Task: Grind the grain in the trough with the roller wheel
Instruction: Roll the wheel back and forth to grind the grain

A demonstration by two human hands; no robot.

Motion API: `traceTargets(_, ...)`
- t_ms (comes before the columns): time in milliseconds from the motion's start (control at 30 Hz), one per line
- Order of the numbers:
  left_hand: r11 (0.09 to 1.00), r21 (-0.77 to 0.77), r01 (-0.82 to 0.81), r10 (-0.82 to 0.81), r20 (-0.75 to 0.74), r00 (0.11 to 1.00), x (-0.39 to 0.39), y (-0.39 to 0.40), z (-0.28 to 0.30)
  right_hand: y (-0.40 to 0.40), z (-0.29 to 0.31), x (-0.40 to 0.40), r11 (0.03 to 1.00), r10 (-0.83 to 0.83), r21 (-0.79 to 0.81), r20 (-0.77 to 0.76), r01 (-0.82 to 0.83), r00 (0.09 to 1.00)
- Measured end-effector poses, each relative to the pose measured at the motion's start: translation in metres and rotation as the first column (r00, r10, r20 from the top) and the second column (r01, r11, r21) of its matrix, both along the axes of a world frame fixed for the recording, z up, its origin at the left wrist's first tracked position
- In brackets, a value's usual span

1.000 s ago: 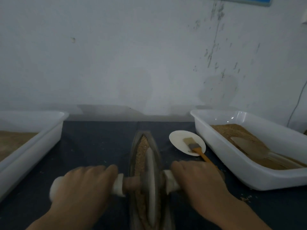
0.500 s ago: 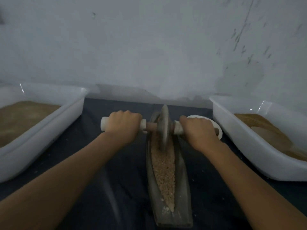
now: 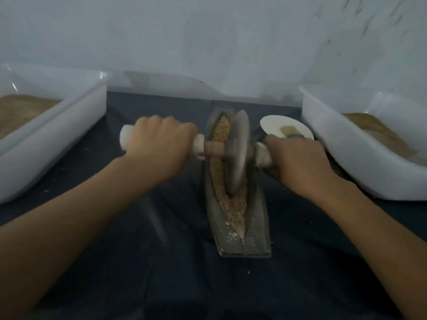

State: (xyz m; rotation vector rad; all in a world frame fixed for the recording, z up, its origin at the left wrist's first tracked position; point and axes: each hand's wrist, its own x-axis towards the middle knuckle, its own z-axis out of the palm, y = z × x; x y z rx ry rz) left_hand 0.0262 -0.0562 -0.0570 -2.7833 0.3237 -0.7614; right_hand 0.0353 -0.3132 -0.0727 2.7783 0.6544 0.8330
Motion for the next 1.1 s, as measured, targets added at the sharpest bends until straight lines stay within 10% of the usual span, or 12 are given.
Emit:
traceTargets(200,0.99,-0.124,-0.061,0.053,-0.07,0.996,0.053,-0.005,0.003,0.014,0.007,0.063,0.997,-0.081,0.008,-0.032,0.082,0.996)
traceTargets(567,0.988,0.002,0.154,-0.153,0.111,0.982,-0.054,0.013,-0.004,-0.005,0.011,-0.048,0.998,0.058,0.004,0.074,-0.058,0.996)
traceTargets(1100,0.999,-0.004,-0.034,0.034,-0.056,0.998,0.035,-0.009,0.01,0.009,0.0,0.036,0.993,-0.115,0.037,-0.014,0.115,0.993)
